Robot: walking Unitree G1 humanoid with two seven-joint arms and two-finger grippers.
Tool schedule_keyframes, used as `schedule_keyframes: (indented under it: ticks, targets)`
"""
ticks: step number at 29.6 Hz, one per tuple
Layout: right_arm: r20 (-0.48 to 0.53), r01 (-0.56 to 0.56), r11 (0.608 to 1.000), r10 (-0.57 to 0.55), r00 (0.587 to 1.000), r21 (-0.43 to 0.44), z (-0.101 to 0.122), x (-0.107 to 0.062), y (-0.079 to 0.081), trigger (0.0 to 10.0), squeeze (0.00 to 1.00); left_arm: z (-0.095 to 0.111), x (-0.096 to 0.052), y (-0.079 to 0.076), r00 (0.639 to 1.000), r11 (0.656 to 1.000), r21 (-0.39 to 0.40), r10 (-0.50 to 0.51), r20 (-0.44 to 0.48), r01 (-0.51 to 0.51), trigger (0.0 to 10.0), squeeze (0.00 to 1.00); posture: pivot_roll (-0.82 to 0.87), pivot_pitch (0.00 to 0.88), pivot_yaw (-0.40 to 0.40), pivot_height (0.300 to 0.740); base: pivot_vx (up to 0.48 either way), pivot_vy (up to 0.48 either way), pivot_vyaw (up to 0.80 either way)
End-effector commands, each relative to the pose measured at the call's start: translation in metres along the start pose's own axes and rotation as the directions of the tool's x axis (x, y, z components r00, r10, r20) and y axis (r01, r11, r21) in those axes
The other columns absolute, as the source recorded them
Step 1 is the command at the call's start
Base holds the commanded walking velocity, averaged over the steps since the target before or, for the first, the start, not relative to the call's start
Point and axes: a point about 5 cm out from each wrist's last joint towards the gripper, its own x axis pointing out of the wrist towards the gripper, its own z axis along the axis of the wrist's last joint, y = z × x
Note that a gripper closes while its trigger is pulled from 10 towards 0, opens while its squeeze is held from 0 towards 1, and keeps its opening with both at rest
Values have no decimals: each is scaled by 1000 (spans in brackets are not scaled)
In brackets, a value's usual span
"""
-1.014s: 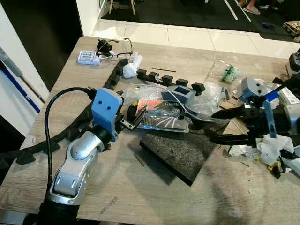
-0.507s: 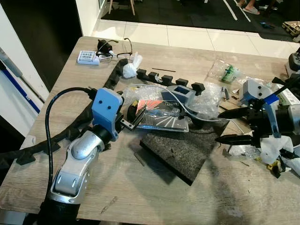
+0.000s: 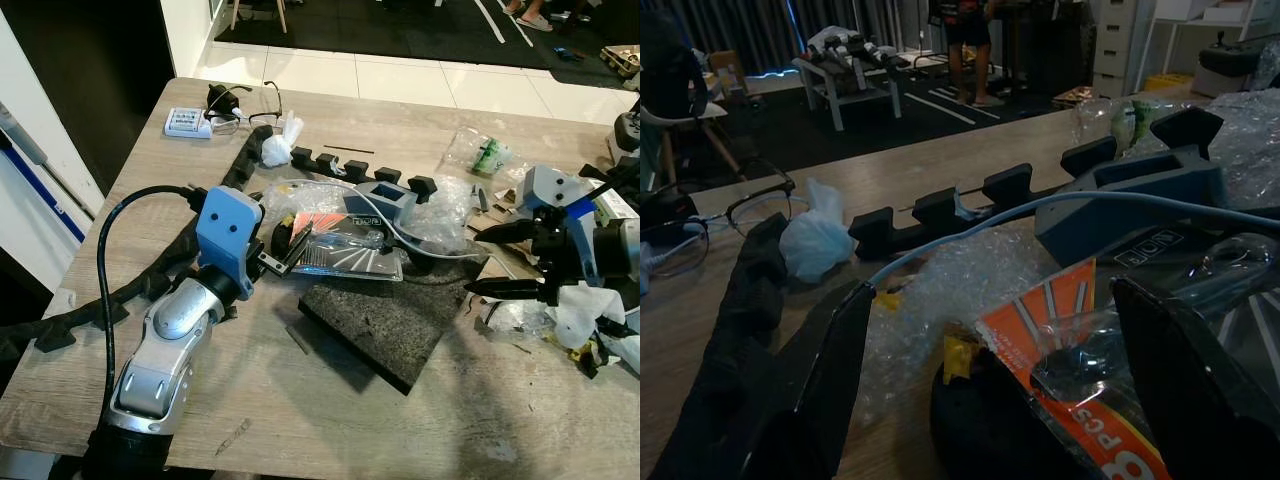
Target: Picking trash to rubbish bin
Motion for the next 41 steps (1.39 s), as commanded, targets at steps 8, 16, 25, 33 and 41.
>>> schedule_keyframes:
  ticks: [8,16,25,33,41]
  targets:
    - [29,1,999,-3,1000,47,-19,15,4,9647,0,-2,1,-2,1000,1000,-4,-5,-4,5,10000,0,-7,189,-29,740,0,0,0]
    - [85,-14,997,7,996,79,-17,17,4,0,0,-2,2,-2,1000,1000,-2,-5,-1,5,10000,0,-4,184,-27,740,0,0,0]
    - [228,-50,992,22,973,118,1,8,1,0,0,-2,3,-2,1000,1000,-2,-8,1,8,10000,0,-5,175,-28,740,0,0,0]
    - [306,-123,983,76,949,136,12,3,5,0,0,-2,2,-3,1000,1000,1,-9,1,9,10000,0,-2,166,-29,740,0,0,0]
    - [526,-226,967,134,840,114,47,-15,6,0,0,-2,2,-1,1000,1000,3,-5,4,5,10000,0,-4,155,-30,740,0,0,0]
